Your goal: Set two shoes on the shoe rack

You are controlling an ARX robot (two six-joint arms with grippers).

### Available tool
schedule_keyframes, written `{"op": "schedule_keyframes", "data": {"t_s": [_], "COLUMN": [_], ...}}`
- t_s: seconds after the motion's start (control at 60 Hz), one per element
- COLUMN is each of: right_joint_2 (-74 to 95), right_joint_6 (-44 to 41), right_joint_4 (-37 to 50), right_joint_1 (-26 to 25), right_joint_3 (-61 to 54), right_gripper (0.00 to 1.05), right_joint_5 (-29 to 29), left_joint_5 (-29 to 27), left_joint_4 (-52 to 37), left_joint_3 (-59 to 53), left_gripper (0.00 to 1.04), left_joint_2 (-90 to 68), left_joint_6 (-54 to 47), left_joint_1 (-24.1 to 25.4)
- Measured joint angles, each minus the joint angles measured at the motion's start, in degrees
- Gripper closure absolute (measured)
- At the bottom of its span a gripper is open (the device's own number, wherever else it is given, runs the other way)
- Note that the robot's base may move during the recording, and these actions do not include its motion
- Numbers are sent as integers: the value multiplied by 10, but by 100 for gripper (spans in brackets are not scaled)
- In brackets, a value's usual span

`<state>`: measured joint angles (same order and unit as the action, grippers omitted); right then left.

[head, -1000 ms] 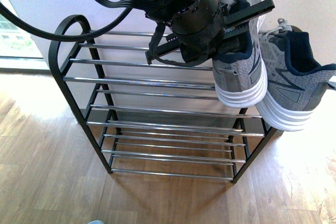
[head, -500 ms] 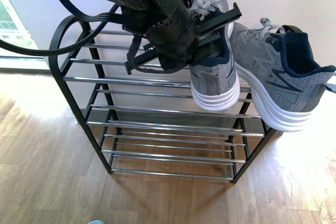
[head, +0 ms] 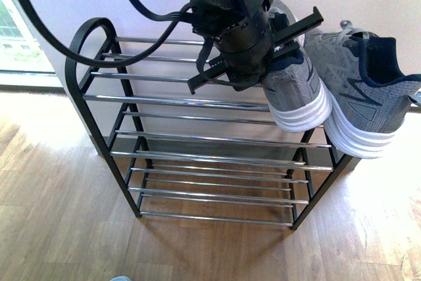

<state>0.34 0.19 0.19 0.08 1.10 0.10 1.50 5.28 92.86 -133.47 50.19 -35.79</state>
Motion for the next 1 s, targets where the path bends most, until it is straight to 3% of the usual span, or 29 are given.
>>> {"op": "schedule_keyframes", "data": {"t_s": [0.183, 0.767, 1.0], "right_joint_2": [0, 0, 0], "right_joint_6": [0, 0, 0], "right_joint_4": [0, 0, 0], "right_joint_1": [0, 0, 0], "right_joint_3": [0, 0, 0], "right_gripper": [9, 9, 9], "right_joint_5": [0, 0, 0], "left_joint_5": [-7, -70, -93], "left_joint_4": [0, 4, -4], "left_joint_3": [-3, -51, -83], "left_gripper": [102, 10, 9], "left_joint_2": [0, 79, 110], "left_joint_6": [-13, -54, -68], "left_joint_1": [-2, 2, 8]}}
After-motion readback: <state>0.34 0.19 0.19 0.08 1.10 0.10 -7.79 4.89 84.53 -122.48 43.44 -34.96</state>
